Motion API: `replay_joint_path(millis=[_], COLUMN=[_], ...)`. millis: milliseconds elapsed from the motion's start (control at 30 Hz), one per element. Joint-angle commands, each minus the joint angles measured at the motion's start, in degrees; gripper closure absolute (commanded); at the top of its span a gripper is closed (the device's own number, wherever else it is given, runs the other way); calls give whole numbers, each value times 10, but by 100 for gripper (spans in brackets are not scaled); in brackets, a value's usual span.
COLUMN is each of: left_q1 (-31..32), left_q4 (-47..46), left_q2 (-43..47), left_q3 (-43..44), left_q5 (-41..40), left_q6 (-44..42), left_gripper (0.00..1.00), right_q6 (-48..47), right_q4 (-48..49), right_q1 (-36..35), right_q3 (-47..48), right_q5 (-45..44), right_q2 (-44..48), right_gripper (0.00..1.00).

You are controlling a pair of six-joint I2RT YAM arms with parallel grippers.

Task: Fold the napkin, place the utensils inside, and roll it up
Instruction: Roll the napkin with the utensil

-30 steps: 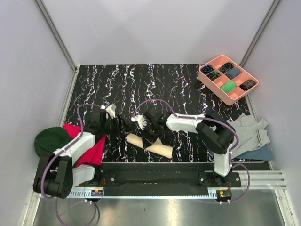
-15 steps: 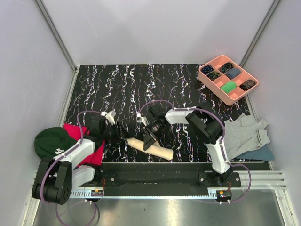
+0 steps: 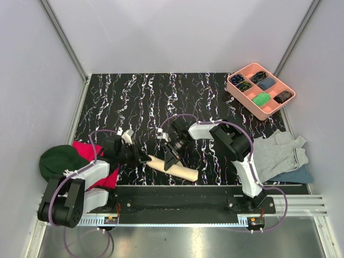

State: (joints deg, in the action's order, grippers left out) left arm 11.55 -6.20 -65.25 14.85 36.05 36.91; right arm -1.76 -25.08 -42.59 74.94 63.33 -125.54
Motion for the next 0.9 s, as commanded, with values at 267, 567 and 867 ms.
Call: replay_joint_path(millis=[267,567,867], left_q1=[0,0,-2], left_q4=[1,45,41], left_q2=[-32,-68,-102], left_q3=[20,54,72], left_q5=[0,-13,2], left_q6=[-8,-14,-5], left_gripper=[100,100,100], right_q6=[14,-26,-68], right_q4=[-11,0,67], right_q1=[8,-45,-190], right_q3=[22,-21,-101], right_q5=[-149,-382,-656], right_q2=[87,212,269], right_gripper=[43,34,28])
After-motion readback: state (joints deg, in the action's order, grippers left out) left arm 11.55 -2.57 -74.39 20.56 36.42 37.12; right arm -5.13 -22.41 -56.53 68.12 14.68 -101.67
